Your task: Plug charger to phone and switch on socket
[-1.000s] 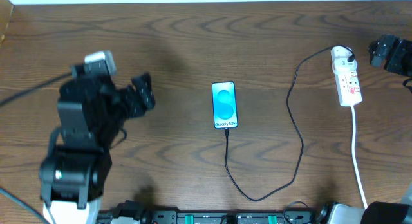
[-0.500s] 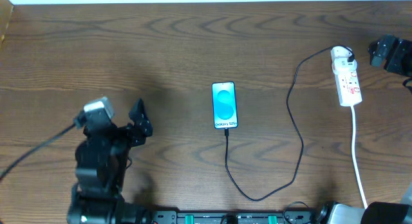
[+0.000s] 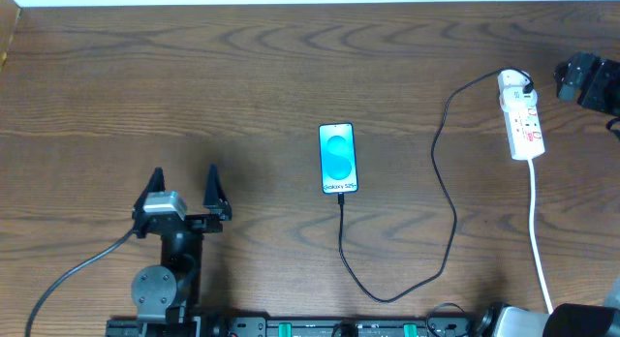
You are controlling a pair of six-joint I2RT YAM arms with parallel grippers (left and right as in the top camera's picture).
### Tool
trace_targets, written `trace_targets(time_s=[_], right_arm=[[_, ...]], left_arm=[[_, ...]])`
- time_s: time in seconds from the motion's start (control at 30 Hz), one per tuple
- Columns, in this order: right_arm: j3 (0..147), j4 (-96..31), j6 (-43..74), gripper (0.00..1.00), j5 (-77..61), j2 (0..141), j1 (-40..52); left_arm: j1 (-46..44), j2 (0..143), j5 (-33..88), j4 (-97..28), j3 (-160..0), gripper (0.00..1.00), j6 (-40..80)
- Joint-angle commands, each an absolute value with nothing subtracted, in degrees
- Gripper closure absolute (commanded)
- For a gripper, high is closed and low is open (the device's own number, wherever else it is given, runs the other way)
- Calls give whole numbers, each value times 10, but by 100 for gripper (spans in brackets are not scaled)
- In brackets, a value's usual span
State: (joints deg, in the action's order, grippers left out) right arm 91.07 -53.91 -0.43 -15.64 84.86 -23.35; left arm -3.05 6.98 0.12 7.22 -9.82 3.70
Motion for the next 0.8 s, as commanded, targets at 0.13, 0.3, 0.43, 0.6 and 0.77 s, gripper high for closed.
trace_targets(time_s=[0.13, 0.3, 0.43, 0.6, 0.77], right_arm=[[917, -538, -1, 1, -158, 847, -236], [917, -538, -1, 1, -158, 847, -236], [917, -538, -1, 1, -158, 847, -236], [917, -538, -1, 1, -158, 847, -236], [917, -538, -1, 1, -158, 847, -236]], left_arm=[[-5, 1, 13, 86, -13, 13, -19], [18, 1, 23, 23, -2, 13, -19], [32, 2, 18, -42, -2, 13, -19], [40, 2, 13, -42, -2, 13, -19], [40, 2, 13, -41, -2, 13, -19]])
